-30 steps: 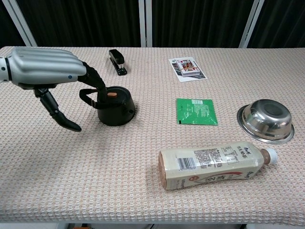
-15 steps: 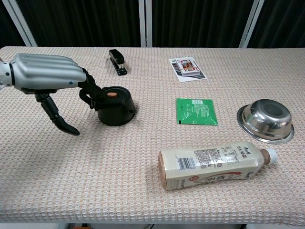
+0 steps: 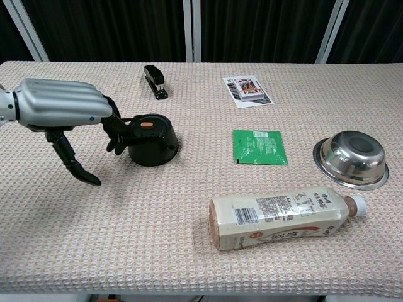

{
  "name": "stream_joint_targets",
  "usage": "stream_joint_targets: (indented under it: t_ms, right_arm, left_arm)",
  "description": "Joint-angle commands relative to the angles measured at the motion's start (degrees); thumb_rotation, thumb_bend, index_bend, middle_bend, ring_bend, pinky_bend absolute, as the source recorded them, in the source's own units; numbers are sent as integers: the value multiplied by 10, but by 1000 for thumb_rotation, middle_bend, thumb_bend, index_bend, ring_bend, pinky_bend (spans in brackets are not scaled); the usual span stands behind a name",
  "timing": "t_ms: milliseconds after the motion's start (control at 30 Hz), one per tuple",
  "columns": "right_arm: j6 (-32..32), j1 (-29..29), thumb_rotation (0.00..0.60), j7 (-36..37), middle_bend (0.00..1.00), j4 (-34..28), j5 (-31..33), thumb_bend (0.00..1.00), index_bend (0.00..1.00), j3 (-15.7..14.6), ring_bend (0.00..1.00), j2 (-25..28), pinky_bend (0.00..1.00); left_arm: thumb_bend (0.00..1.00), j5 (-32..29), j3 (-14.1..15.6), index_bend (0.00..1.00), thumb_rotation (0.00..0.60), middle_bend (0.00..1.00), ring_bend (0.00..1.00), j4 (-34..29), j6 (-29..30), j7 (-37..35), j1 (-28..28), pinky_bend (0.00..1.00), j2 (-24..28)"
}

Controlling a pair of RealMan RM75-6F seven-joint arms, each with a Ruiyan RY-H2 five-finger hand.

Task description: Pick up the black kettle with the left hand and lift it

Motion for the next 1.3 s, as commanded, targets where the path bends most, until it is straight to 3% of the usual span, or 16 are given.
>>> stream_joint_targets:
  t_ms: [33, 167, 500, 667, 900, 1067, 1300]
  right_arm:
    - [0, 0, 600, 0, 0, 1, 1, 327, 0, 1, 0, -1, 0]
    - [-2, 1, 600, 1, 0, 2, 2, 327, 0, 0, 0, -1, 0]
    - [-6, 1, 600, 0, 0, 4, 2, 327, 0, -2, 0, -3, 0]
    - [-5, 1, 600, -2, 0, 2, 2, 327, 0, -1, 0, -3, 0]
    - [-4, 0, 600, -3, 0, 2, 3, 327, 0, -1, 0, -5, 0]
    - [-4, -1, 600, 1, 0, 3, 5, 327, 0, -1, 0, -6, 0]
    - [-3, -4, 600, 10, 0, 11, 9, 327, 0, -1, 0, -8, 0]
  left_arm:
    - [0, -1, 0, 466, 285, 514, 421, -3, 5, 3, 1, 270, 2]
    - [0, 4, -2, 470, 285, 520, 426, -4, 21, 13, 6, 255, 3]
    - [0, -16, 1, 483, 285, 545, 456, -10, -3, 45, 7, 246, 11]
    - [0, -17, 3, 520, 291, 610, 517, -14, -2, 38, 8, 243, 15]
    - [0, -11, 4, 625, 286, 767, 683, -17, 7, 9, 6, 246, 20]
    - [0, -16, -1, 685, 285, 834, 750, -33, 13, -15, 4, 251, 31]
    - [0, -40, -5, 793, 277, 906, 817, -73, -33, -101, -21, 256, 62]
